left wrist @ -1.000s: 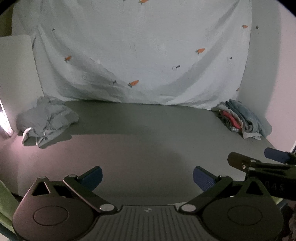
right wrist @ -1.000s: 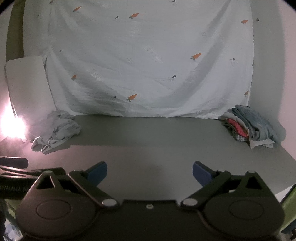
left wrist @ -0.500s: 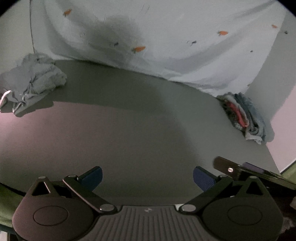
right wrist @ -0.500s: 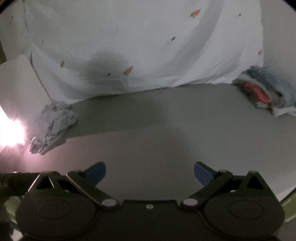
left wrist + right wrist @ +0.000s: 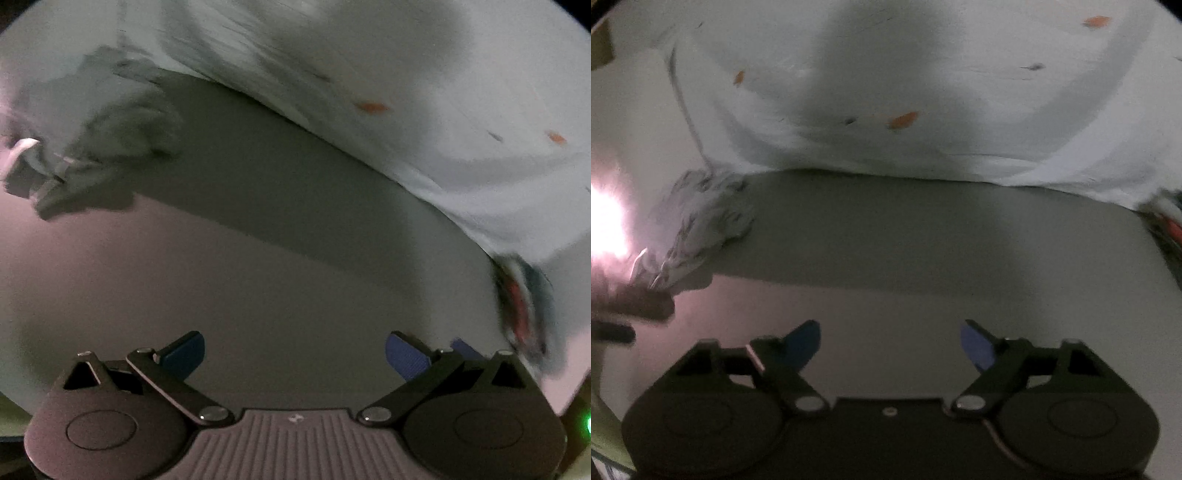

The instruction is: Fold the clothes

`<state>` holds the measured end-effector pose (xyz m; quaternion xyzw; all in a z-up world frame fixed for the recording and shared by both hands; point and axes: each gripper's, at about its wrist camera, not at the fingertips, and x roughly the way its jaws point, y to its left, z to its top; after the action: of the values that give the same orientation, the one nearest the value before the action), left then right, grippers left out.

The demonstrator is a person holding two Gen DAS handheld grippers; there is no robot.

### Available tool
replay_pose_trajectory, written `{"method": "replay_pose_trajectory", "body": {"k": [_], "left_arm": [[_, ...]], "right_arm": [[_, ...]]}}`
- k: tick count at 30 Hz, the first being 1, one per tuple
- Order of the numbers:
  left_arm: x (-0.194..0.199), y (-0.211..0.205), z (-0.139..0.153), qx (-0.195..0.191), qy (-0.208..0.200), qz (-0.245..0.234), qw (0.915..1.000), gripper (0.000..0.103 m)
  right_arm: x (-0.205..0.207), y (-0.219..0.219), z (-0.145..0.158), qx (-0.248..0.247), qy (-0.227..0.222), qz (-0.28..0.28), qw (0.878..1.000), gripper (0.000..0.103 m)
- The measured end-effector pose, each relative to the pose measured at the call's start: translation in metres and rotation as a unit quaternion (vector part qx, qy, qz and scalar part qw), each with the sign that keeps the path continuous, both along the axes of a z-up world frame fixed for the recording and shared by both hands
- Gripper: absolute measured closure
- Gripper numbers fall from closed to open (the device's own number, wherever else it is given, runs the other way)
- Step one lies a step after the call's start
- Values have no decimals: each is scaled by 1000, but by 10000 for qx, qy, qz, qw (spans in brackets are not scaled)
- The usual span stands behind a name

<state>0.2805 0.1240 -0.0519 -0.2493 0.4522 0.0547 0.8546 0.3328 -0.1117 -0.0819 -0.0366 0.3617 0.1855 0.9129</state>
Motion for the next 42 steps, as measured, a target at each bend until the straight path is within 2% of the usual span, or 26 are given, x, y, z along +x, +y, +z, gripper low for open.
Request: {"method": "replay_pose_trajectory", "body": {"k": [1,5,9,11,13,16,19,20,22,25,27,29,30,31,32,34,37,42], "left_arm": [[7,13,-2,74,-8,98,9999,0],[35,67,-10,412,-48,453,9981,1],[86,117,-24,1168,-94,324,9926,3],[115,141,-33,1564,-106,162,9875,11],[142,166,-44,1929,-122,54,9811,19],[168,215,-61,2118,-23,196,9771,26],[183,263,-76,2050,154,756,9757,25],[185,279,-81,1974,201,1030,9747,24],[183,309,-89,1665,228,1424,9754,23],[179,342,-100,1221,321,1810,9753,20],[177,349,-102,1132,315,1903,9747,19],[175,346,-101,1136,308,1939,9739,19],[174,344,-100,1150,310,1964,9733,18],[174,340,-99,1163,322,1996,9724,18],[174,337,-100,1167,332,2031,9716,18],[172,329,-98,1188,282,2078,9705,18],[165,305,-79,1339,139,2117,9680,18],[139,249,-34,1603,-229,2119,9638,18]], "right_arm": [[9,12,-2,-58,6,131,9999,31],[42,74,-9,-180,4,601,9980,32],[76,140,-24,-282,63,805,9963,41],[98,179,-32,-347,106,868,9956,46],[119,216,-42,-400,140,981,9943,60],[144,260,-58,-516,195,1171,9916,67],[169,303,-75,-631,251,1360,9884,64],[178,318,-81,-669,269,1423,9872,58],[194,347,-92,-746,306,1548,9846,28],[220,391,-109,-861,362,1736,9804,27],[236,420,-121,-937,398,1860,9773,27],[238,428,-123,-845,425,2087,9734,38],[238,431,-124,-791,437,2204,9712,57],[238,433,-124,-737,449,2322,9688,79],[238,436,-125,-682,462,2439,9663,83],[223,435,-119,-942,55,2547,9624,88],[204,408,-95,-986,-450,2433,9639,89],[171,261,-37,-1114,-1242,1283,9776,91]]}}
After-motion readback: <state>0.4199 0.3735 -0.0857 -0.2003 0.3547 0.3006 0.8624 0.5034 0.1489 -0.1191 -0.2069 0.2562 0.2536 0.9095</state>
